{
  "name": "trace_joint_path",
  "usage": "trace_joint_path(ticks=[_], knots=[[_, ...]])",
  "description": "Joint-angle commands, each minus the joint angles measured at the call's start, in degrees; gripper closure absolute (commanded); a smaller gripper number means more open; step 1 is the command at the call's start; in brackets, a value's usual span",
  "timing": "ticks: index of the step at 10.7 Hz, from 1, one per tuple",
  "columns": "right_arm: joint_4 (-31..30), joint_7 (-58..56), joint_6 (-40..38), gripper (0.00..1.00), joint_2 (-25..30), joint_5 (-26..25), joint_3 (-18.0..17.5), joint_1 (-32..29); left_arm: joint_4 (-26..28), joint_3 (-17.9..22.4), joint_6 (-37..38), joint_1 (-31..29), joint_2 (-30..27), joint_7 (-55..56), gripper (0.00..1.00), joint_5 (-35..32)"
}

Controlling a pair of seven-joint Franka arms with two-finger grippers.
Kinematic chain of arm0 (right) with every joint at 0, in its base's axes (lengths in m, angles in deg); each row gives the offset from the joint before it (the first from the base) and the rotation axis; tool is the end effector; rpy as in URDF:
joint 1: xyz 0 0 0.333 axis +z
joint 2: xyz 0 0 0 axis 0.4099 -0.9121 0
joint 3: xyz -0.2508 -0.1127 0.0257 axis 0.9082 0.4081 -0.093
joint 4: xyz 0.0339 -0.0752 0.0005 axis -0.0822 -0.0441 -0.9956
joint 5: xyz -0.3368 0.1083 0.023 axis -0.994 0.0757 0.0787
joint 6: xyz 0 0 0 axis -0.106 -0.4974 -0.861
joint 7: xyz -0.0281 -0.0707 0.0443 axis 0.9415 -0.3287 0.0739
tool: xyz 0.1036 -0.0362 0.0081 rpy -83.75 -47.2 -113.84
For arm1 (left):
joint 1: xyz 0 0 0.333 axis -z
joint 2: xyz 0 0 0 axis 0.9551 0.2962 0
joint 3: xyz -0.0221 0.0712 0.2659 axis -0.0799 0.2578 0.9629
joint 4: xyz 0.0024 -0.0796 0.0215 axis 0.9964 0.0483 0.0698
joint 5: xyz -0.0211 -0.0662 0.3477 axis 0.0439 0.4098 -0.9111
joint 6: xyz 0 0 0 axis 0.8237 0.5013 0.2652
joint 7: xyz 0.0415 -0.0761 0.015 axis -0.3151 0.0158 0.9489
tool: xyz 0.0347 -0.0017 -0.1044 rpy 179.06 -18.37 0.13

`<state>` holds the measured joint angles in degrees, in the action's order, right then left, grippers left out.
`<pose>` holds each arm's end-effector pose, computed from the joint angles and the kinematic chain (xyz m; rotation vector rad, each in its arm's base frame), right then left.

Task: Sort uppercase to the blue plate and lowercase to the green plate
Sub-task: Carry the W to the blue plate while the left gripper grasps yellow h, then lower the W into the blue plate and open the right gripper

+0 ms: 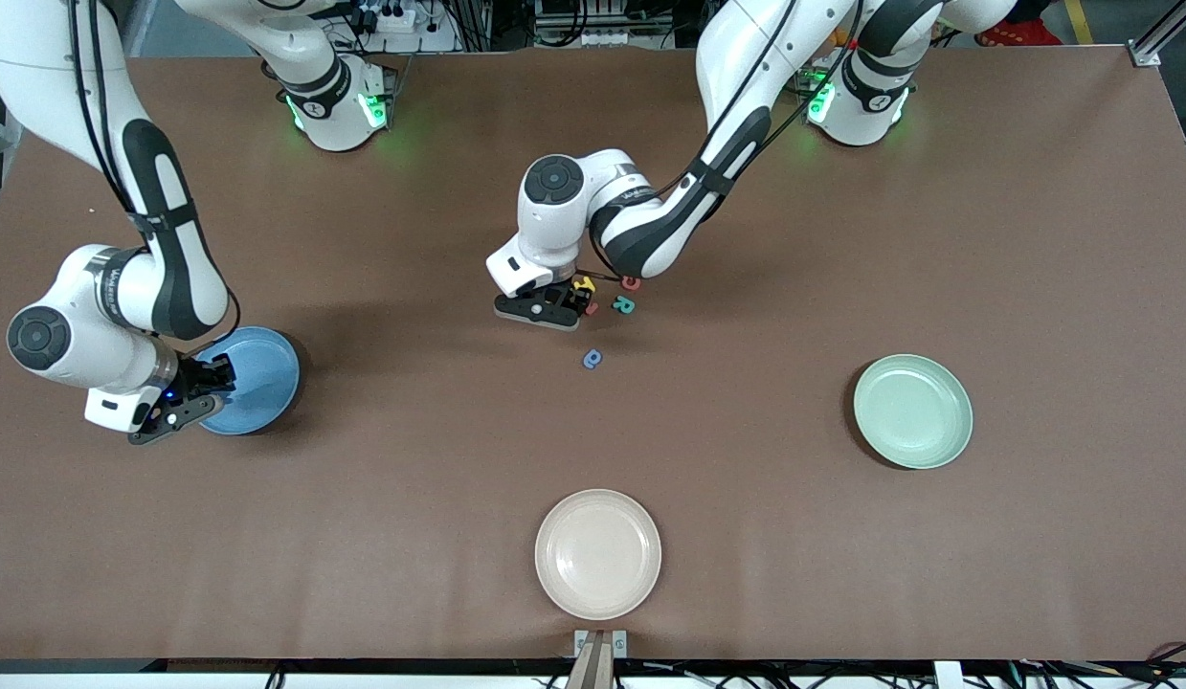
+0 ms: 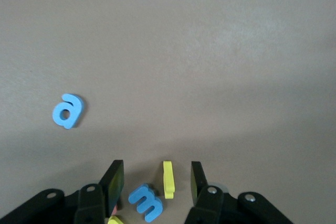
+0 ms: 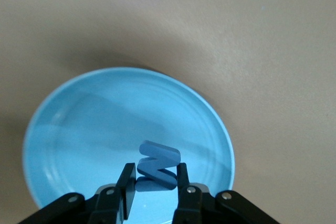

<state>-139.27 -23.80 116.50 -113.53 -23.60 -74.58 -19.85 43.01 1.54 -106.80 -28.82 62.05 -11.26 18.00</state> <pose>0.5606 -0.1016 0.2160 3.0021 0.7740 -0.1726 0.3947 -0.5554 0.2263 2.9950 -0.3160 0.1379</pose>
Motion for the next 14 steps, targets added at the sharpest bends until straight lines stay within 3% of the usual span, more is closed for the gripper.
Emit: trace_joint_path(ticks=[1,6,10,14], knots=[[0.0,-1.7,1.8,0.89,-2.1,0.6,-0.5,-0.6,-2.0,1.0,-1.7,1.4,1.9,1.4,0.41,-1.6],[-0.9,-1.4,3.2,0.85,-3.0,2.0,-0.5,-0.6,-2.2,1.1,-3.3,1.8,3.4,1.3,0.44,-1.7],[-1.9,-1.2,-3.1,0.85,-2.8,5.5,-0.5,-0.7,-2.1,2.7,-3.9,3.3,4.2,1.3,0.46,-1.7],[-2.1,-1.1,-3.4,0.81,-2.5,5.6,-0.5,-0.7,-2.0,2.7,-3.9,3.6,4.8,1.4,0.5,-1.6]])
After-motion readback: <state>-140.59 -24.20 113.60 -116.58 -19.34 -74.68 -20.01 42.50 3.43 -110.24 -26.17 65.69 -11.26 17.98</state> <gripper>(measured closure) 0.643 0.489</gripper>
